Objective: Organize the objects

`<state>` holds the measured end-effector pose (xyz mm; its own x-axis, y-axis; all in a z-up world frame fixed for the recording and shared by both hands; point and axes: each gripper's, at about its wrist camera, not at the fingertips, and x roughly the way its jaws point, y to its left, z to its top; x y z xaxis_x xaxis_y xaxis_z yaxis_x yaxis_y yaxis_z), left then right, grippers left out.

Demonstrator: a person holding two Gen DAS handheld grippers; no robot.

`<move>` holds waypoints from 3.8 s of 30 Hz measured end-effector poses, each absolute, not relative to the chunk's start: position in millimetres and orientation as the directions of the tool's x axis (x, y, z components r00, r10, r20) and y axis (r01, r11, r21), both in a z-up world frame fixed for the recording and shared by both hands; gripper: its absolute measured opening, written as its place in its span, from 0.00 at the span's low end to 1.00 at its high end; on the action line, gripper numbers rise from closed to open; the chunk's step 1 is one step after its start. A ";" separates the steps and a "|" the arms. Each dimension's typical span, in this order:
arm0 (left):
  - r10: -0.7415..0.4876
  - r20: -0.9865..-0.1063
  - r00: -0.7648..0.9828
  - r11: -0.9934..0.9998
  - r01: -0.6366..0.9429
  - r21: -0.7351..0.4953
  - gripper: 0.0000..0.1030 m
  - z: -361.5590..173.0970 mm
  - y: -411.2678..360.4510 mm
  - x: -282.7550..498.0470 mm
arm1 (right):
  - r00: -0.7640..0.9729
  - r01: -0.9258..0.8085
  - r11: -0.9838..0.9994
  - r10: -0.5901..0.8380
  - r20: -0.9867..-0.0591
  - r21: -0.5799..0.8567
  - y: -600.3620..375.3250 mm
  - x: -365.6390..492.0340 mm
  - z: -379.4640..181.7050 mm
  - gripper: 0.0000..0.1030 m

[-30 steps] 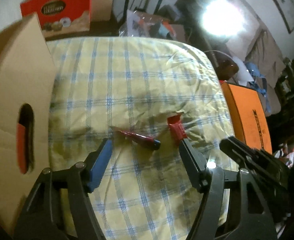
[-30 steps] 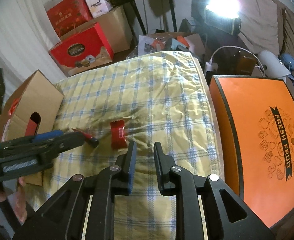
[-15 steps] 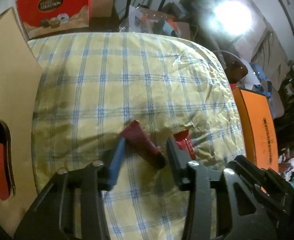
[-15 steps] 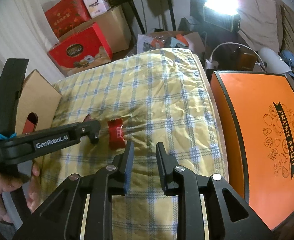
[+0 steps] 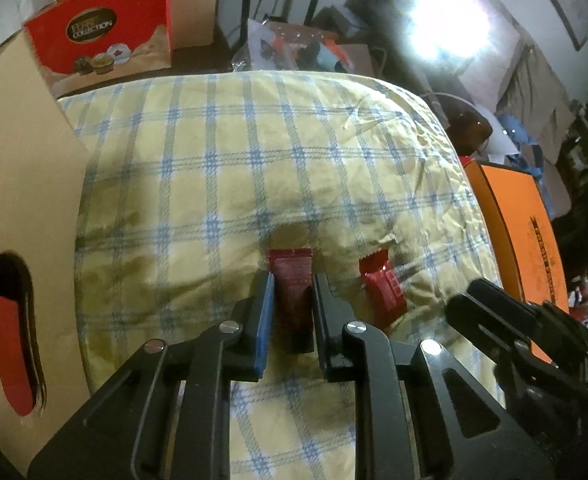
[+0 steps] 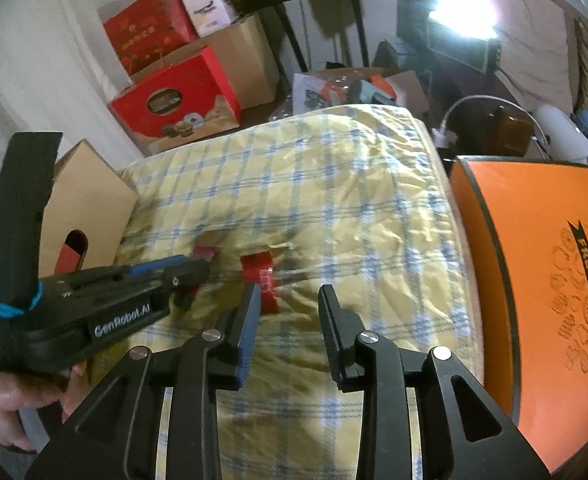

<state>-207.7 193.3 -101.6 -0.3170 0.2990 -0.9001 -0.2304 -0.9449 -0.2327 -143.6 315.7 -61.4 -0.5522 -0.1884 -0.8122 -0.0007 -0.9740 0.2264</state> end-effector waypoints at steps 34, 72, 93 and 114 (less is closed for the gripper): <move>0.322 -0.846 -0.425 -0.938 -0.261 -0.227 0.17 -60.1 177.4 -180.1 | -0.590 -0.015 -0.990 -0.107 -0.800 0.144 302.9 -147.0 -52.8 0.20; 0.275 -0.701 -0.658 -0.961 -0.197 -0.193 0.17 45.2 64.9 -114.9 | -0.711 0.138 -0.985 -0.172 -0.681 0.105 186.0 -110.0 59.0 0.20; 0.228 -0.727 -0.647 -0.970 -0.090 -0.224 0.17 34.7 -31.0 -126.0 | -0.641 0.296 -0.944 -0.311 -0.702 0.148 103.4 -130.4 51.9 0.20; 0.276 -0.778 -0.564 -0.952 -0.048 -0.303 0.26 -5.6 -46.2 -148.9 | -0.542 0.327 -0.919 -0.375 -0.752 0.223 80.2 -150.5 11.1 0.25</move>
